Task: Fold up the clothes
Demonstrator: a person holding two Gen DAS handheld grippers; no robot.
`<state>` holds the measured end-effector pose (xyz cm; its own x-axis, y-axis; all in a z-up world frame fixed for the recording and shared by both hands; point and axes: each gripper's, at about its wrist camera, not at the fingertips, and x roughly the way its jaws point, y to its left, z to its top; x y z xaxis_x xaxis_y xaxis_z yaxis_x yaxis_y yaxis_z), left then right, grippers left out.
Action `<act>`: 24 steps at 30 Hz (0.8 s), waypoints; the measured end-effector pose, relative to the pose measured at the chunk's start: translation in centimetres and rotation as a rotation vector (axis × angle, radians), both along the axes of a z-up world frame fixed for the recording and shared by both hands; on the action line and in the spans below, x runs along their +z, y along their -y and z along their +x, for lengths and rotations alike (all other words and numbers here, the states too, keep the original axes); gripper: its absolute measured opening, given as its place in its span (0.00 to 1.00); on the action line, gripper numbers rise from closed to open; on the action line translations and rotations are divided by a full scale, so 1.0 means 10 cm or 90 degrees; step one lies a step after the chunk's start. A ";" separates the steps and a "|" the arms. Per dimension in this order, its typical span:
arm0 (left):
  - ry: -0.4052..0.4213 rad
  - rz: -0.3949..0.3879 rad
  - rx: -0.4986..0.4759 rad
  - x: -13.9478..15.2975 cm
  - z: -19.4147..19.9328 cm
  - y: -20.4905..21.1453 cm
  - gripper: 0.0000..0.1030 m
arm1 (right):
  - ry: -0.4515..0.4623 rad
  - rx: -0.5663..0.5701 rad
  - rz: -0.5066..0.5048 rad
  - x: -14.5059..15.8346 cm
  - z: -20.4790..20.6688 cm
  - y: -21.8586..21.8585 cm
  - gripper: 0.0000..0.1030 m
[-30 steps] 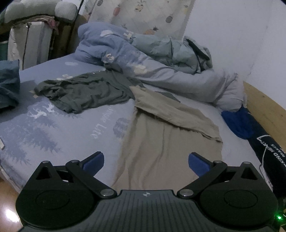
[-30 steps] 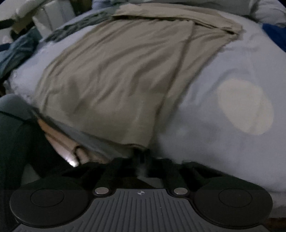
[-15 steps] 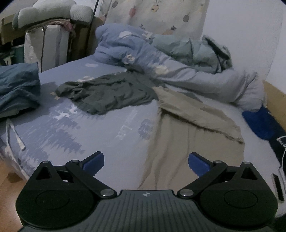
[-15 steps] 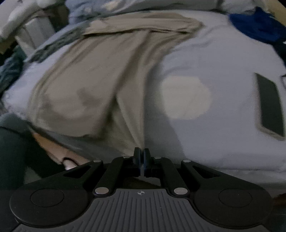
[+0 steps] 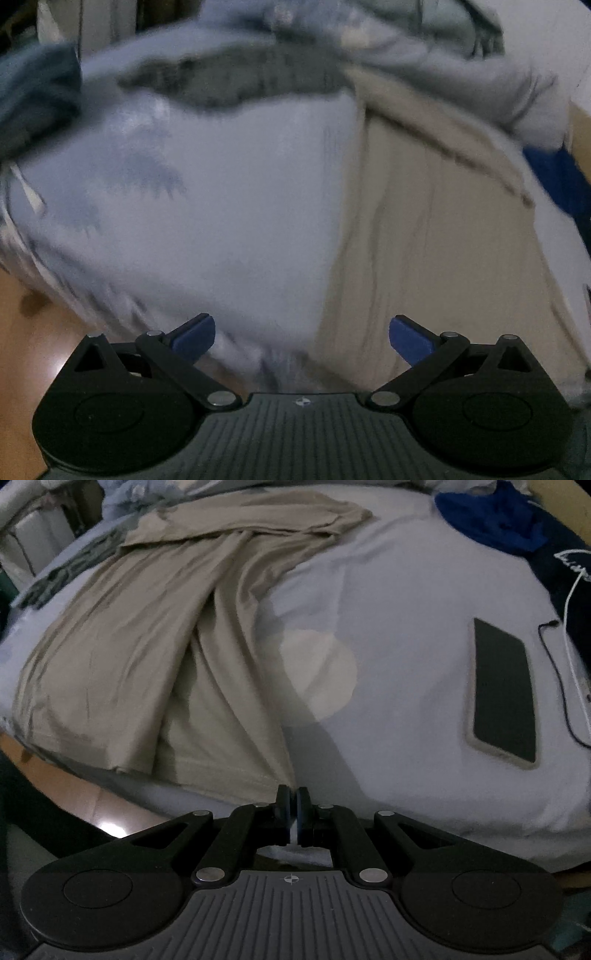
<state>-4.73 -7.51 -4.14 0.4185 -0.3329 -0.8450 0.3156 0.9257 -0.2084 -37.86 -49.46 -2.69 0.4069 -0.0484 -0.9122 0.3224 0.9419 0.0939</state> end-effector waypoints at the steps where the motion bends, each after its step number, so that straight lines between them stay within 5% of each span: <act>1: -0.009 -0.002 -0.005 -0.07 0.00 0.02 1.00 | -0.004 0.000 -0.006 0.01 0.01 0.01 0.04; 8: -0.046 -0.019 -0.056 -0.34 0.07 0.24 0.93 | -0.030 0.004 -0.030 0.11 0.08 0.08 0.04; 10: -0.065 -0.023 -0.066 -0.40 0.12 0.30 0.78 | -0.033 0.005 -0.031 0.13 0.10 0.08 0.04; 17: -0.098 -0.005 -0.058 -0.50 0.18 0.32 0.53 | -0.036 -0.001 -0.031 0.19 0.11 0.05 0.04; 20: -0.109 -0.009 -0.040 -0.51 0.18 0.26 0.26 | -0.035 -0.004 -0.029 0.18 0.11 0.05 0.04; 21: -0.118 -0.024 -0.035 -0.51 0.20 0.21 0.09 | -0.037 -0.005 -0.028 0.17 0.11 0.05 0.04; 24: -0.130 -0.069 -0.004 -0.46 0.17 0.09 0.09 | -0.039 0.000 -0.025 0.17 0.12 0.02 0.04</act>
<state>-2.99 -8.36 -8.75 0.2401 -0.4290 -0.8708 0.2626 0.8923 -0.3672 -36.61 -49.64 -0.95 0.3505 -0.0842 -0.9328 0.3258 0.9447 0.0371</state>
